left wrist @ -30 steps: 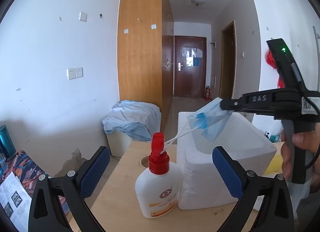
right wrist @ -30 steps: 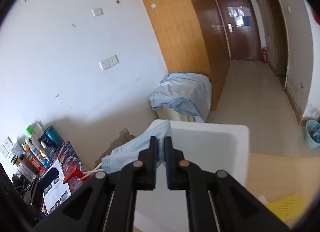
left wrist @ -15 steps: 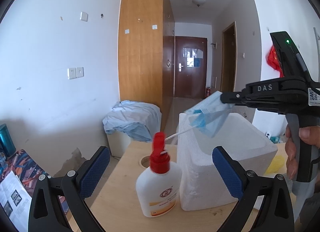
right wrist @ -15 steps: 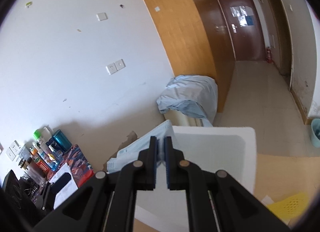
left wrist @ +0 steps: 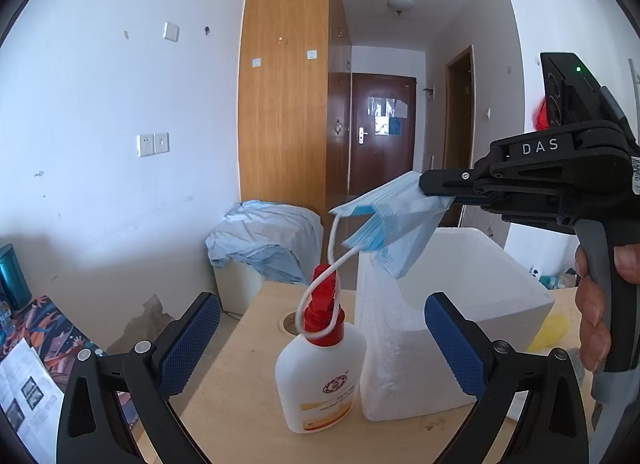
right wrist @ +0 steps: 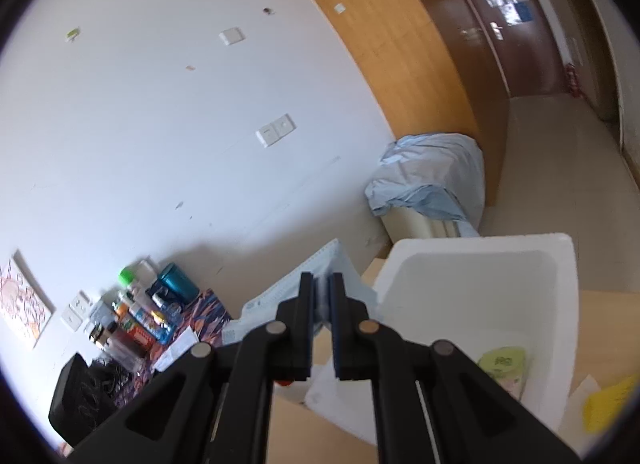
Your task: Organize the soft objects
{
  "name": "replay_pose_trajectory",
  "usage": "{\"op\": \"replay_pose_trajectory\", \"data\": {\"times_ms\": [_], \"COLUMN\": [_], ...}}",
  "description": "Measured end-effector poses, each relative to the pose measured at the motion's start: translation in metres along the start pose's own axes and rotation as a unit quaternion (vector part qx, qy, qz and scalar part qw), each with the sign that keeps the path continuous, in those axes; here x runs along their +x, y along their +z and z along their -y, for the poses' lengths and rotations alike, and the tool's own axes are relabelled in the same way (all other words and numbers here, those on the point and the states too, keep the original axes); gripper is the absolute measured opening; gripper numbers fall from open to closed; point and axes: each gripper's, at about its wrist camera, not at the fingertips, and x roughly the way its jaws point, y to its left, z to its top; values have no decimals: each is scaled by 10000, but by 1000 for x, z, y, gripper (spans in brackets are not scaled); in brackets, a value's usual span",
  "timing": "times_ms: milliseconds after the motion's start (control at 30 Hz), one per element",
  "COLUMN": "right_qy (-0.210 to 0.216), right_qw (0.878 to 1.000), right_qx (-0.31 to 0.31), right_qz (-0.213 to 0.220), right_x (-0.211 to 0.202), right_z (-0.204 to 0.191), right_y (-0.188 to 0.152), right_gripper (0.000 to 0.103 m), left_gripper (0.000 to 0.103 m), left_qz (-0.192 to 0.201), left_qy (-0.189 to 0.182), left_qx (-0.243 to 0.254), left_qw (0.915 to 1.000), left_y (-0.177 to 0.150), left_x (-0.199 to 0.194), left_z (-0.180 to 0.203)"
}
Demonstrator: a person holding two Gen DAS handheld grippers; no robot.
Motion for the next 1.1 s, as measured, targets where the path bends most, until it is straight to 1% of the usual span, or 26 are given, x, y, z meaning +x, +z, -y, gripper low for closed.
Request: {"op": "replay_pose_trajectory", "data": {"times_ms": [67,200,367,767,867,1033,1100], "right_qy": [4,272,405,214,-155,-531,-744], "right_qw": [9999,9996,9990,9977,9974,9961,9947], "right_qx": [-120,-114,-122,136,69,46,-10], "right_qz": [3,-18,174,635,696,701,707], "right_x": [-2,-6,-16,-51,-55,-54,-53], "right_z": [-7,-15,-21,3,7,16,20], "right_y": [-2,-3,2,17,18,15,14], "right_gripper": [9,9,9,9,9,9,9], "left_gripper": [102,102,102,102,102,102,102], "left_qz": [19,25,31,9,-10,-31,-36], "left_qy": [22,53,91,67,70,59,59], "left_qx": [2,2,-10,53,80,98,100], "left_qw": [10000,10000,10000,10000,9999,9999,9999], "left_y": [-1,-2,-2,-3,-3,-3,-3], "left_x": [-1,-4,-6,-4,-3,-2,-2], "left_z": [0,1,2,7,8,11,11]}}
